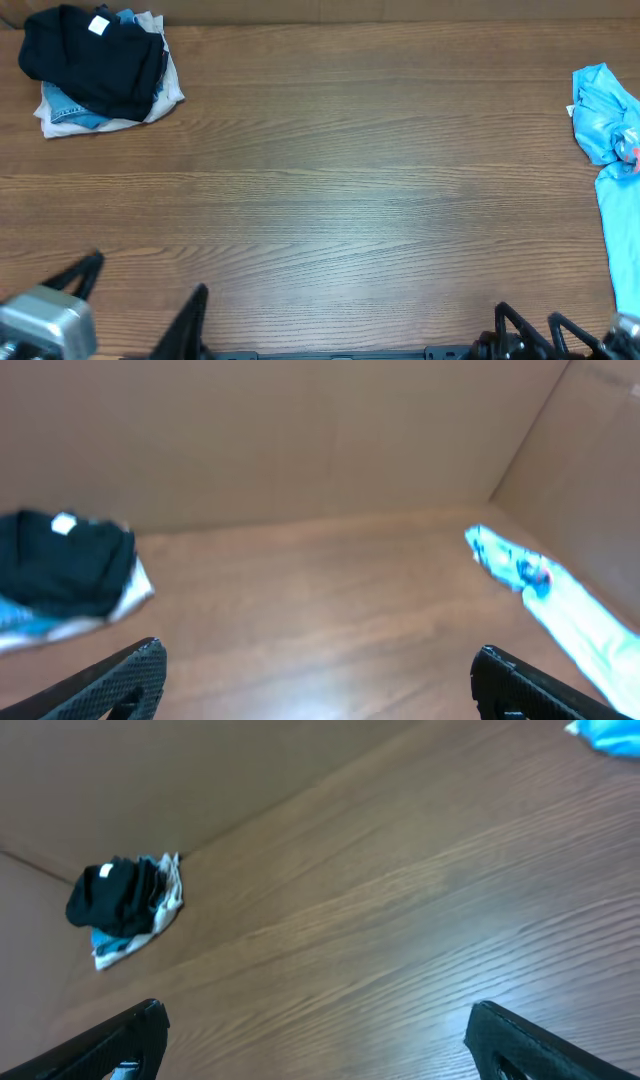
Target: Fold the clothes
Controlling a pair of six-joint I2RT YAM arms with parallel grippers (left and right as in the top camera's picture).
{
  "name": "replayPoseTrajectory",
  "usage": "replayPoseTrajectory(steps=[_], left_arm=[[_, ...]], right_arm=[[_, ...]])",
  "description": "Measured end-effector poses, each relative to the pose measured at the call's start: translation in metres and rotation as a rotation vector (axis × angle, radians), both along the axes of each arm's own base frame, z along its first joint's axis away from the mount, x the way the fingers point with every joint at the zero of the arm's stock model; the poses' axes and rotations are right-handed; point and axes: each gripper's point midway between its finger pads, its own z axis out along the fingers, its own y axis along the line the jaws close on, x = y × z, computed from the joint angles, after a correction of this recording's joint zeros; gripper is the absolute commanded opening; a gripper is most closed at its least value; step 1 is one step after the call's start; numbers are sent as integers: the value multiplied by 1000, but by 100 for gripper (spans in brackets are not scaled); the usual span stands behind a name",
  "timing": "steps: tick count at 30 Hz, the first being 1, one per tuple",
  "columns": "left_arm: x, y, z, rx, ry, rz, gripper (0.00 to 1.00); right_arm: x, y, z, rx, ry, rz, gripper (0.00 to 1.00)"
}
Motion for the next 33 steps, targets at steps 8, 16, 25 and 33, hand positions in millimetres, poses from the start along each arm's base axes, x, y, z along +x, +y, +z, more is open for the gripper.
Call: replayPoseTrajectory(steps=[8, 16, 25, 33], left_arm=[[-54, -8, -47, 44, -93, 14, 100], [-69, -10, -91, 11, -180, 36, 100], [-30, -1, -148, -49, 32, 53, 100], [-15, 2, -175, -67, 129, 55, 100]], right_arm=[[2, -5, 6, -15, -31, -24, 100], [11, -9, 25, -29, -117, -41, 100], [12, -9, 29, -30, -133, -42, 100], [9, -8, 19, -26, -90, -42, 100]])
